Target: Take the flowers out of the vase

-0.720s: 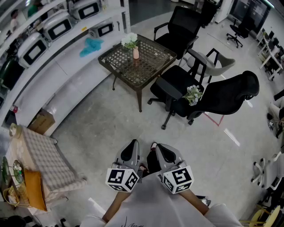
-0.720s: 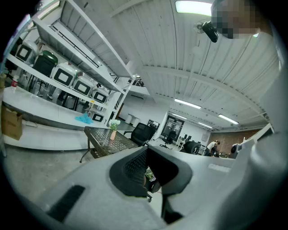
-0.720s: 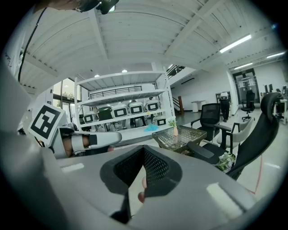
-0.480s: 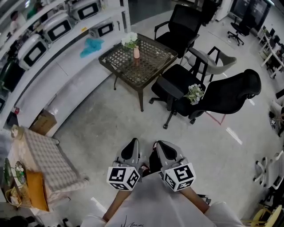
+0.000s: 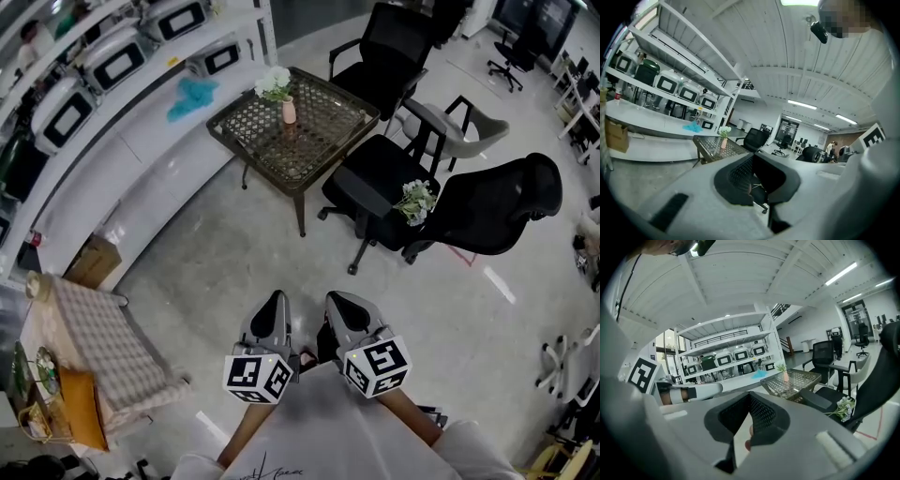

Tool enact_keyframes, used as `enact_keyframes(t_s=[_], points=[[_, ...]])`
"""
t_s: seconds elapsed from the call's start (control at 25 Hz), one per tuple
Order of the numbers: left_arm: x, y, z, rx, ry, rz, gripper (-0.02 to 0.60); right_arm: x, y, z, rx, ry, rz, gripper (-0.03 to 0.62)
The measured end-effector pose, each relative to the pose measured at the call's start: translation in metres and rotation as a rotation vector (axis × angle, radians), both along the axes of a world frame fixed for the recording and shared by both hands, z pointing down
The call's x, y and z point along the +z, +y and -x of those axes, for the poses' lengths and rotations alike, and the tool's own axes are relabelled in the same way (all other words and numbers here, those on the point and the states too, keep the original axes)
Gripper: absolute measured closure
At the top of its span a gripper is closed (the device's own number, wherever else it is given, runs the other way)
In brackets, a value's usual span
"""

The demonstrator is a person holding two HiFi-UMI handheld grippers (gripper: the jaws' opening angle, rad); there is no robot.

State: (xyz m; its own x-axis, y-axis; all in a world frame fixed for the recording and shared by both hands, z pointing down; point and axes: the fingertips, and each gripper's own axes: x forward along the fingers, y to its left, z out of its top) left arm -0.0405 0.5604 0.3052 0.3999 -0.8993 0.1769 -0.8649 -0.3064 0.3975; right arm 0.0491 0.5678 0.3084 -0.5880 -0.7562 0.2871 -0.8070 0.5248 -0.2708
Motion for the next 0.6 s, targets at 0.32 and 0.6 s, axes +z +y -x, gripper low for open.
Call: enact_keyframes(t_s=[0.32, 0.6], points=[[-0.006, -0.061, -0.007, -0.006, 0.033, 0.005, 0.580, -0.003, -0.064, -0.005, -0.029, 0.041, 0.003, 0.588], [-0.002, -0.116, -0.028, 0.009, 0.035, 0.022, 0.578, -0.006, -0.119, -0.019, -0.043, 0.027, 0.006, 0.588]])
